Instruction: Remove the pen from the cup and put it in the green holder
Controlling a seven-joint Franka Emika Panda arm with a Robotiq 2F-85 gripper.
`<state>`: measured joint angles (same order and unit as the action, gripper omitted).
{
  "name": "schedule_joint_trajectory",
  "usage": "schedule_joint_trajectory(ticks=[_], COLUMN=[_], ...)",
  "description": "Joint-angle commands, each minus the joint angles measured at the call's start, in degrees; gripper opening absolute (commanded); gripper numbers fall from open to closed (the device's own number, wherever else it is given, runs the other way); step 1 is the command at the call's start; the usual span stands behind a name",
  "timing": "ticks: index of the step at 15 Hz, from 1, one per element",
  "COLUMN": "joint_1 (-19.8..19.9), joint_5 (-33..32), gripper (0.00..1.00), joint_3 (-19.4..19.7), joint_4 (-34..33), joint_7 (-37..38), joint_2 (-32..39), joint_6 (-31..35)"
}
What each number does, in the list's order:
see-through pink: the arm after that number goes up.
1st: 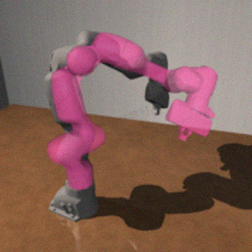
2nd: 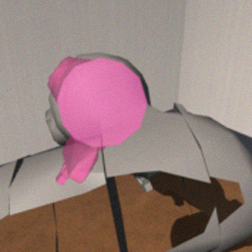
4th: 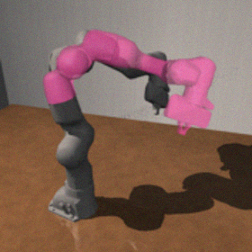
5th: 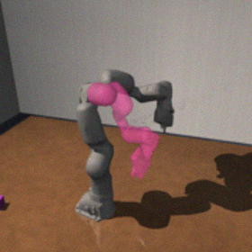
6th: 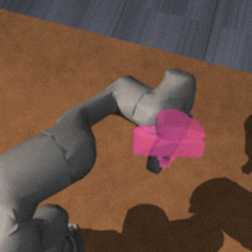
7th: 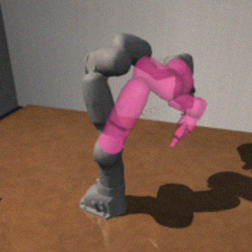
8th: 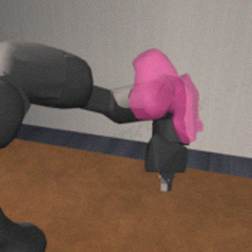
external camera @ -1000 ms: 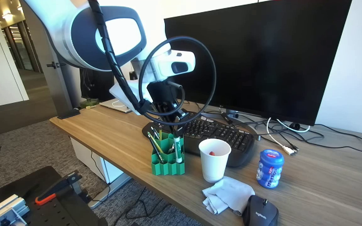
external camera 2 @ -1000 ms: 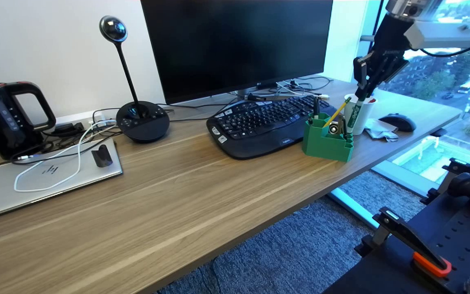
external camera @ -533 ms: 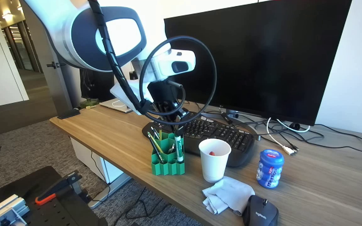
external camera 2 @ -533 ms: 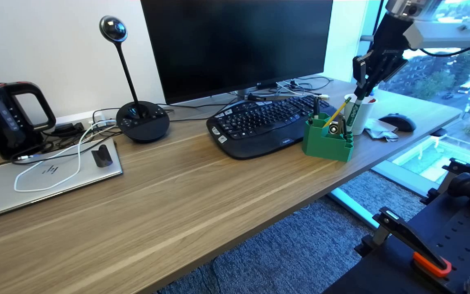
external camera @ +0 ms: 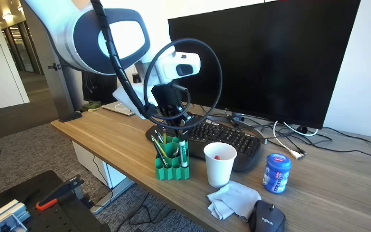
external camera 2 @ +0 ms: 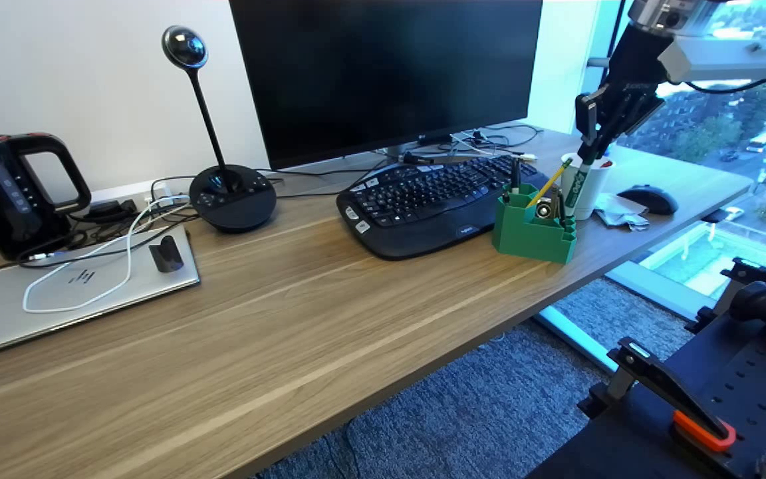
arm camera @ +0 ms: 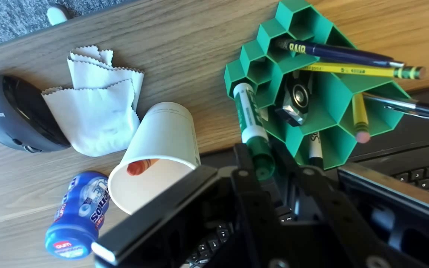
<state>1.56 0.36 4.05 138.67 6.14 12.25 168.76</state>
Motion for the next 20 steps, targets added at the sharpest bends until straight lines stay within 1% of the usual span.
schedule_joint_trajectory(ticks=[1, 8, 9, 10, 13, 17, 18, 20], joint_1=[0.3, 0.2, 0.2, 0.2, 0.1, 0.2, 0.1, 0.0], joint_5=[0.0, -0.2, -0.1, -0.2, -0.4, -0.3, -0.3, -0.1], gripper=[0.05, 0.05, 0.38, 0.47, 0.66, 0.96, 0.99, 1.00], joint_3=[0.1, 0.3, 0.4, 0.4, 0.6, 0.5, 0.6, 0.6], joint_4=[0.0, -0.1, -0.2, -0.2, -0.3, -0.2, -0.2, -0.1], joint_7=[-1.1, -1.0, -0.9, -0.9, -0.9, -0.9, -0.8, -0.4], joint_2=[0.6, 1.1, 1.0, 1.1, 1.0, 0.9, 0.6, -0.6], joint_6=[1.1, 0.9, 0.3, 0.2, -0.3, -0.4, -0.6, -1.8])
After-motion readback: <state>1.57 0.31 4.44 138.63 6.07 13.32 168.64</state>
